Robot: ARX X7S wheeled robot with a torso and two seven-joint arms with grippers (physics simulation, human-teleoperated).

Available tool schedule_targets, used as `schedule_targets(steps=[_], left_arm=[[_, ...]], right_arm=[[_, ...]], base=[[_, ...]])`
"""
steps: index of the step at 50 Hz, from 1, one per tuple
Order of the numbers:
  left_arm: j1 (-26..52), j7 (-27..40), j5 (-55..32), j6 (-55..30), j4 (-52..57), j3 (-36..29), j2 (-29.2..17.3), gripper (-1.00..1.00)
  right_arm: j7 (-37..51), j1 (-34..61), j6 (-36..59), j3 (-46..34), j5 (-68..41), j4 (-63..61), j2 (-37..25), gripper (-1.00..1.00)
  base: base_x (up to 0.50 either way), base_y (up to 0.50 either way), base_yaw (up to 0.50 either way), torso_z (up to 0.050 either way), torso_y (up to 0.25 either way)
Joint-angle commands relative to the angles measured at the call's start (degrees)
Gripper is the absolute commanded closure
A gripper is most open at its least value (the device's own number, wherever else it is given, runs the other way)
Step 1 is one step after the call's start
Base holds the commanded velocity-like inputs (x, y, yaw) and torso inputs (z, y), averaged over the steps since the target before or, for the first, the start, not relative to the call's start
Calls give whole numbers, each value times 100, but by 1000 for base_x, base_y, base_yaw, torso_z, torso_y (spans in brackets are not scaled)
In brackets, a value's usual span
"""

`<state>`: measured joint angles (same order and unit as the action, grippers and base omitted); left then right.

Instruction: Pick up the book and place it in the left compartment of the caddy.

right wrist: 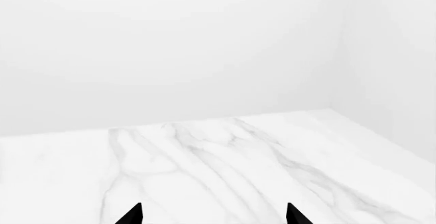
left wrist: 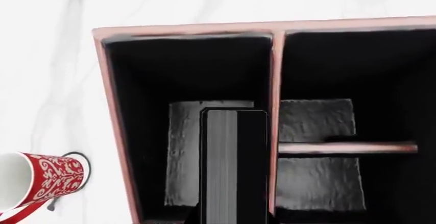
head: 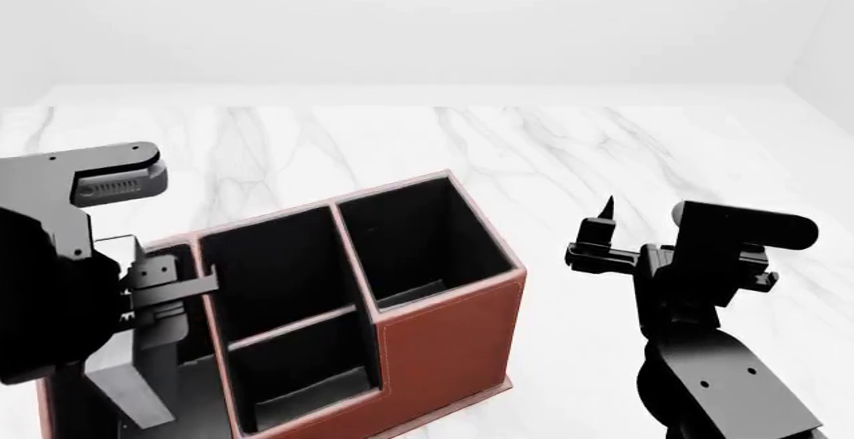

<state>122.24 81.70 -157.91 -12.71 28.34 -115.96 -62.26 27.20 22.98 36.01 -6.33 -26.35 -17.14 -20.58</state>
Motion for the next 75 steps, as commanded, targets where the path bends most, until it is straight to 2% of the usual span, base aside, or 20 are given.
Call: schedule_targets(steps=[1, 30, 75], left_arm=[[-35, -14, 146, 42, -107, -88, -57, 100], [-821, -756, 611, -55, -890, -345, 245, 100], [-1162, -857, 834, -50, -921, -460, 179, 100]], right_arm=[[19, 11, 12, -13, -17, -17, -9, -100], [27, -19, -78, -20, -32, 75, -25, -100], [76, -6, -99, -67, -77, 67, -58, -100]], base=[[0, 0, 0, 0, 0], [0, 0, 0, 0, 1], [0, 0, 0, 0, 1]])
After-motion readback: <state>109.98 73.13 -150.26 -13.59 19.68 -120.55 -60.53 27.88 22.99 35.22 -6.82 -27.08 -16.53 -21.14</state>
